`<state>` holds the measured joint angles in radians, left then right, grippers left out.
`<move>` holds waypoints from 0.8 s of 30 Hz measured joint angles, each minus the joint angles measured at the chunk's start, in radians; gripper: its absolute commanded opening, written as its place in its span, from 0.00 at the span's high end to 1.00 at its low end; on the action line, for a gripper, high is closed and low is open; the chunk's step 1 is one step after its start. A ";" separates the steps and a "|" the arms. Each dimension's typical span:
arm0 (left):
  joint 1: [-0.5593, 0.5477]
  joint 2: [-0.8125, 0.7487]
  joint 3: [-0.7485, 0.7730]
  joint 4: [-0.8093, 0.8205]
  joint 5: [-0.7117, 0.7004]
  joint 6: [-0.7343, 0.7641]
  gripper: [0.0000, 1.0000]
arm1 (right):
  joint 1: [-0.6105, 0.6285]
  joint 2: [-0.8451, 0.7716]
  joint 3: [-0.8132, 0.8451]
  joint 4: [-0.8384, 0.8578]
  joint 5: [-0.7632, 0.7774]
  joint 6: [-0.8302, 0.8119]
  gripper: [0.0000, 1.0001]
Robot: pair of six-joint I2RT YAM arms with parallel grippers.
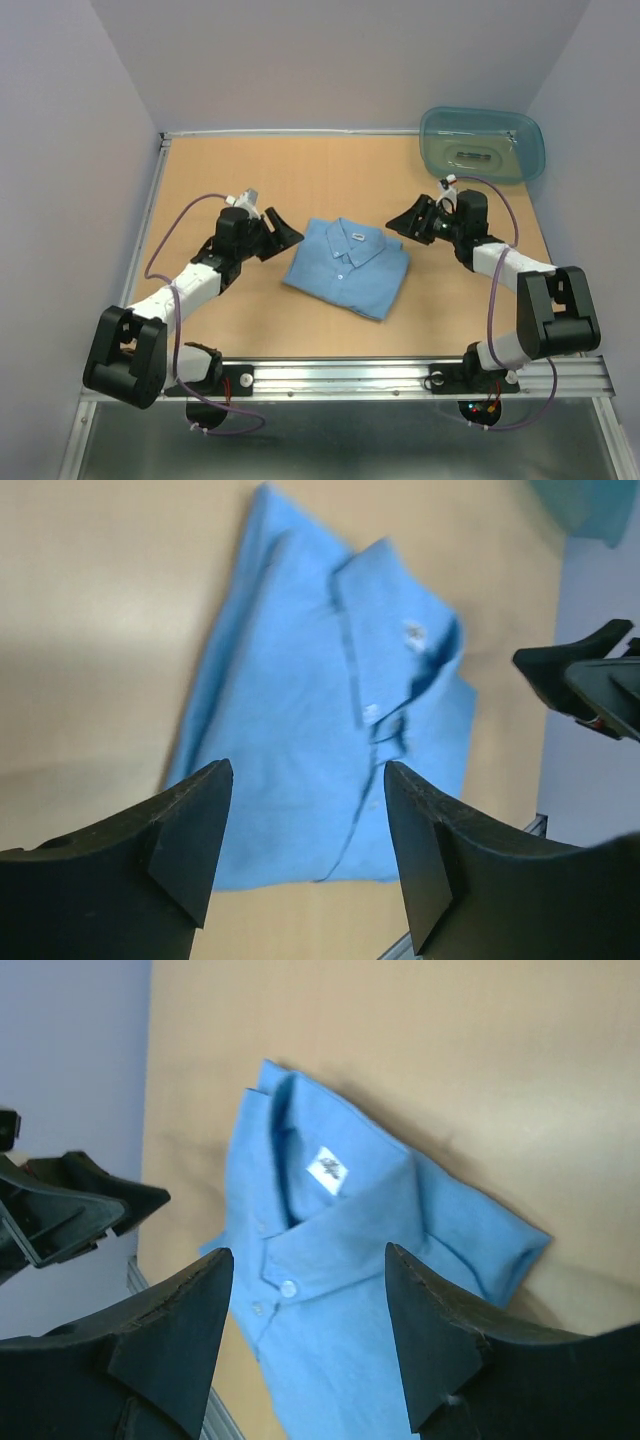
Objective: Fold and stack the long sleeve shirts
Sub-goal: Fold the shirt
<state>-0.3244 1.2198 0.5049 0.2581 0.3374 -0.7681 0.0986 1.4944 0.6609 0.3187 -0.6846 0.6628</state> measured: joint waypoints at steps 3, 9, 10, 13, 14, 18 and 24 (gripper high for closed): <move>-0.051 0.026 0.151 -0.014 0.000 0.040 0.27 | 0.022 -0.069 0.005 -0.005 -0.025 0.011 0.32; -0.114 0.242 0.334 0.054 0.027 0.064 0.34 | 0.151 -0.122 -0.035 -0.016 -0.045 0.025 0.32; -0.119 0.277 0.336 0.068 0.033 0.063 0.35 | 0.179 -0.119 -0.054 -0.012 -0.051 0.025 0.32; -0.121 0.399 0.336 0.090 0.051 0.055 0.35 | 0.243 -0.095 -0.113 0.000 -0.067 0.032 0.32; -0.120 0.451 0.336 0.093 0.055 0.053 0.35 | 0.265 -0.076 -0.151 0.021 -0.075 0.036 0.32; -0.109 0.566 0.337 0.125 0.084 0.031 0.36 | 0.282 -0.032 -0.250 0.031 -0.084 0.042 0.32; -0.021 0.573 0.311 0.193 0.104 0.013 0.36 | 0.274 -0.040 -0.303 0.083 -0.045 0.029 0.33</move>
<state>-0.3454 1.7924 0.8154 0.4511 0.4416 -0.7551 0.3721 1.4548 0.3576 0.4019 -0.7296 0.6918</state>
